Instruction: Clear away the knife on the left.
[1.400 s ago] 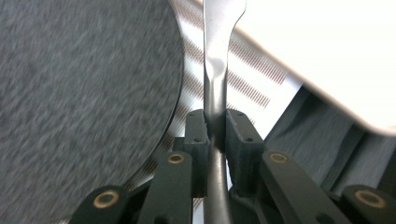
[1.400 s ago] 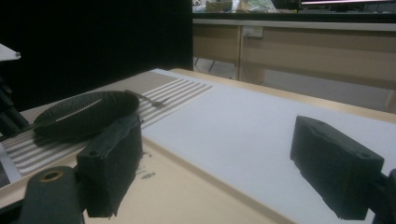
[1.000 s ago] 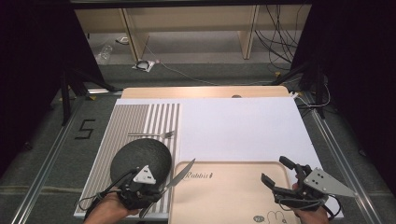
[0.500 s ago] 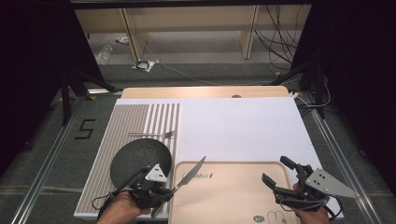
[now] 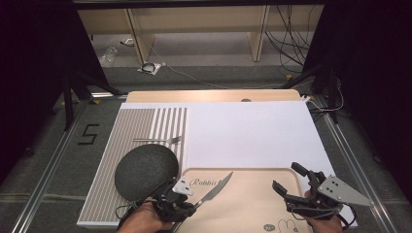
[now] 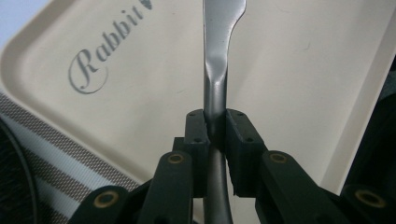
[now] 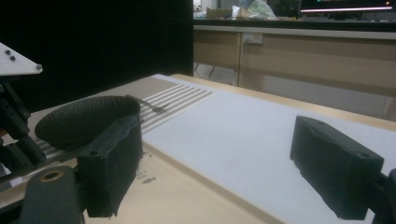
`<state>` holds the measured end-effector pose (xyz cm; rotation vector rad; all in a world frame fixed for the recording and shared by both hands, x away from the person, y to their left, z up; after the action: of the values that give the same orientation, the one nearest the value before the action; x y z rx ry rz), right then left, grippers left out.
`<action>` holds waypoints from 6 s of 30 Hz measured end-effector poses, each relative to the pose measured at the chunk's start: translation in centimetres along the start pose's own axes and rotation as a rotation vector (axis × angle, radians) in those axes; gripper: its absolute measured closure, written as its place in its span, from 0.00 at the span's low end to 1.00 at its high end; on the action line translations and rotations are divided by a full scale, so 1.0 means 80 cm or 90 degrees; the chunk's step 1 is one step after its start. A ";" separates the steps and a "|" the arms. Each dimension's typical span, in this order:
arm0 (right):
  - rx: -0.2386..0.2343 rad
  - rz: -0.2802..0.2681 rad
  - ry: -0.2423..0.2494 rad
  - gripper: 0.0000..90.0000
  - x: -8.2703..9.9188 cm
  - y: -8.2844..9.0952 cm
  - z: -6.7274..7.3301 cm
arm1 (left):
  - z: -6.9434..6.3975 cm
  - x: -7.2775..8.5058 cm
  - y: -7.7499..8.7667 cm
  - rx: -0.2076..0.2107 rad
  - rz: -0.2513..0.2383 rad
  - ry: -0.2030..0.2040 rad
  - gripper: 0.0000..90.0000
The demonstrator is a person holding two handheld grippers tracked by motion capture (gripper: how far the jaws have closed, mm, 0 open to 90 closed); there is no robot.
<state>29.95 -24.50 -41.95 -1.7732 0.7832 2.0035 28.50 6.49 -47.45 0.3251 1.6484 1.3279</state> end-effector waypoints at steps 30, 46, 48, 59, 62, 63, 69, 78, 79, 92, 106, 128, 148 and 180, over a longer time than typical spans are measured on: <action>-0.001 0.001 0.000 0.20 0.000 0.000 0.000 | -0.045 -0.001 -0.046 0.047 0.110 -0.041 0.88; -0.003 0.002 0.000 0.20 0.000 -0.001 0.000 | -0.051 0.003 -0.054 0.044 0.112 -0.060 0.85; -0.003 0.003 0.000 0.20 0.000 -0.001 0.000 | -0.052 0.000 -0.052 0.038 0.099 -0.063 0.71; -0.001 0.002 0.001 0.20 0.000 0.000 0.000 | -0.057 -0.019 -0.044 0.006 0.038 -0.052 0.41; -0.002 0.002 0.002 0.20 0.000 -0.001 0.000 | -0.057 -0.023 -0.042 0.010 0.017 -0.052 0.51; -0.001 0.004 0.001 0.20 0.000 0.000 0.000 | -0.058 -0.024 -0.041 0.008 0.008 -0.052 0.55; 0.000 0.000 0.002 0.20 0.000 0.000 0.000 | -0.063 -0.027 -0.046 0.009 -0.008 -0.072 0.77; 0.000 0.001 0.002 0.20 0.000 -0.001 0.000 | -0.075 -0.027 -0.056 0.025 -0.005 -0.094 0.96; 0.000 0.003 0.002 0.20 0.000 0.000 0.000 | -0.077 -0.026 -0.057 0.026 -0.003 -0.097 0.97; -0.001 0.003 0.002 0.20 0.000 0.000 0.000 | -0.080 -0.025 -0.073 0.014 0.016 -0.101 0.99; -0.001 0.003 0.004 0.20 0.000 0.000 0.000 | -0.051 -0.020 -0.074 -0.028 0.012 -0.075 0.99; -0.001 0.002 0.003 0.21 0.000 0.001 0.000 | -0.019 -0.010 -0.069 -0.060 0.026 -0.051 0.99; -0.001 0.002 0.003 0.21 0.000 0.001 0.000 | 0.001 0.005 -0.060 -0.083 0.056 -0.033 0.99; -0.001 0.003 0.004 0.21 0.000 0.001 -0.001 | 0.018 -0.008 -0.041 -0.080 0.002 0.024 0.50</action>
<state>29.95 -24.56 -41.95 -1.7810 0.7886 2.0030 31.07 5.67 -49.89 0.2294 1.5881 1.4404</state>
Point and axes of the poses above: each handheld gripper's, and its own axes: y roughly backward along the jaws, x roughly out of its underside, z roughly to its left, the point moved 6 cm from there along -y, roughly forward along the jaws, and after that the axes turned 13 degrees about -x, right-handed, at the moved point
